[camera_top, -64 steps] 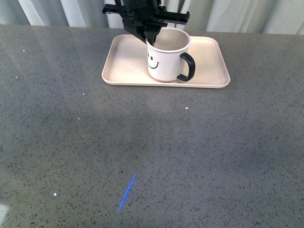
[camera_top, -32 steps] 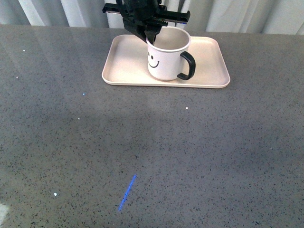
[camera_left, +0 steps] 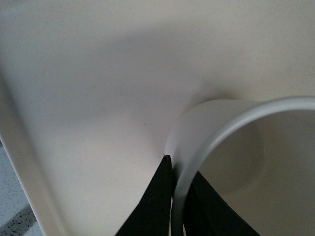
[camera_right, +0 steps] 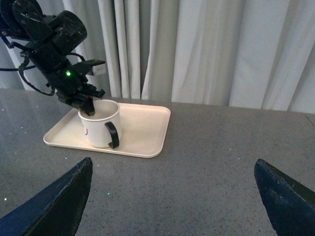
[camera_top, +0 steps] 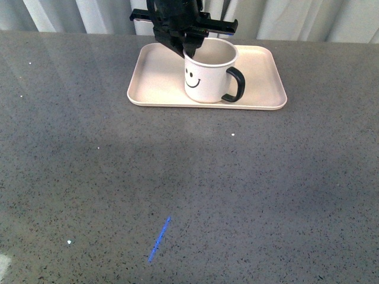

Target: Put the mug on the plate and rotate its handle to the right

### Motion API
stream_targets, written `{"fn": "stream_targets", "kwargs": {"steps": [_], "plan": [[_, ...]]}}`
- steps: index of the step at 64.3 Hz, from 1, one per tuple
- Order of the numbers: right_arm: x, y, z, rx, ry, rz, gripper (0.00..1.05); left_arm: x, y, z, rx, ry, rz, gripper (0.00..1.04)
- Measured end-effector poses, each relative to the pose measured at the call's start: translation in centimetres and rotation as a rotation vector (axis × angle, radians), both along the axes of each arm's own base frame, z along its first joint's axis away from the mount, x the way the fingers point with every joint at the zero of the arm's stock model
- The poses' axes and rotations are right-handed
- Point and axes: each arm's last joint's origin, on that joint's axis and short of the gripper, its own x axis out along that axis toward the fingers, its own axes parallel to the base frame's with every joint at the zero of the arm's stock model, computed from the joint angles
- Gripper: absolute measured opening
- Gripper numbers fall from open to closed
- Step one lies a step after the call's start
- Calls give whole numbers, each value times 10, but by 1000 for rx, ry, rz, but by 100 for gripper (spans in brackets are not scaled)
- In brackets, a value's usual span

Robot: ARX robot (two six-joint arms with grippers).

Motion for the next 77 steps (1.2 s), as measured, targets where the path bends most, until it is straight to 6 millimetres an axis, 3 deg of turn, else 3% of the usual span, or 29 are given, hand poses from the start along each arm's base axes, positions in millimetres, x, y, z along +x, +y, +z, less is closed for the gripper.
{"fn": "stream_targets", "kwargs": {"steps": [5,6,15,17,20,21,24,35,43,49,56,62,70,77], "plan": [[0,0,0,0,0,0,96,0,0,0,0,0,-1,20],[0,0,0,0,0,0,96,0,0,0,1,-1,-5,58],[0,0,0,0,0,0,96,0,0,4,6,-12,-19,77],[0,0,0,0,0,0,96,0,0,4,6,-12,-19,77],[0,0,0,0,0,0,96,0,1,8,6,-21,-24,86],[0,0,0,0,0,0,96,0,2,12,5,-29,-27,94],[0,0,0,0,0,0,96,1,3,20,-5,-56,-29,98],[0,0,0,0,0,0,96,-5,16,67,-83,-186,-18,96],[0,0,0,0,0,0,96,-24,36,112,-174,-319,7,96],[0,0,0,0,0,0,96,-40,50,130,-242,-396,37,96],[0,0,0,0,0,1,96,-59,70,128,-155,-768,253,80],[0,0,0,0,0,-1,96,-97,103,116,-182,-1002,388,63],[0,0,0,0,0,0,96,-157,148,96,-218,-1118,429,38],[0,0,0,0,0,0,96,-207,177,61,-189,-1064,424,9]]}}
